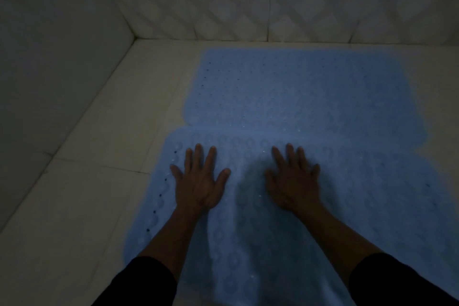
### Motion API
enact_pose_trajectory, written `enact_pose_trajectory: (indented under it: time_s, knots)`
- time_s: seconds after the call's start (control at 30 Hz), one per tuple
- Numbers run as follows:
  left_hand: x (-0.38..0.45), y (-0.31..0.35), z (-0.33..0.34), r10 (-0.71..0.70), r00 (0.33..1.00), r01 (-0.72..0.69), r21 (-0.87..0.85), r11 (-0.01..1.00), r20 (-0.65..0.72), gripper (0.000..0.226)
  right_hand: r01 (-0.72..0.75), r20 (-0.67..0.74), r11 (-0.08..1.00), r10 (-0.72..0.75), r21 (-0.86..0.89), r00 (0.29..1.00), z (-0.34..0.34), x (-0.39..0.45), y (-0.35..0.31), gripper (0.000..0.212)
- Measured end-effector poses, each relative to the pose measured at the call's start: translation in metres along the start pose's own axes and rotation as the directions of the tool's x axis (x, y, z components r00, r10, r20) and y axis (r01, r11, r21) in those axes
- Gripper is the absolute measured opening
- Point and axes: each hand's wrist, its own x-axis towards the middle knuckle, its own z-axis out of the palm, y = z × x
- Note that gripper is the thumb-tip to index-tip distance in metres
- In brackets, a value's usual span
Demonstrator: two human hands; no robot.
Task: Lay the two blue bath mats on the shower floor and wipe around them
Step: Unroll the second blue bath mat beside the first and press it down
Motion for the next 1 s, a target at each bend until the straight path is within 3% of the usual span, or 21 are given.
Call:
enact_pose_trajectory:
  time_s: [0.17,0.33,0.57,0.7,1.0]
  knots:
    - [0.031,-0.063,-0.009,-0.020,1.000,0.020,0.012,1.000,-0.002,0.076,0.182,0.029,0.983,-0.183,0.021,0.983,0.022,0.019,-0.082,0.064]
    - [0.040,-0.082,0.006,0.040,0.996,-0.041,-0.017,0.999,-0.084,0.073,0.269,0.026,0.963,-0.268,-0.033,0.963,0.036,0.052,-0.113,0.065]
    - [0.047,-0.084,0.006,0.145,0.981,-0.133,0.100,0.986,-0.125,0.071,0.261,-0.050,0.956,-0.269,-0.133,0.962,0.065,0.060,-0.110,0.065]
    - [0.054,-0.087,0.006,0.229,0.968,-0.223,0.070,0.972,-0.098,0.071,0.251,-0.091,0.956,-0.266,-0.153,0.960,0.064,0.059,-0.111,0.066]
    - [0.055,-0.084,0.005,0.209,0.975,-0.197,0.131,0.972,-0.081,0.070,0.251,-0.040,0.957,-0.259,-0.145,0.965,0.060,0.061,-0.113,0.066]
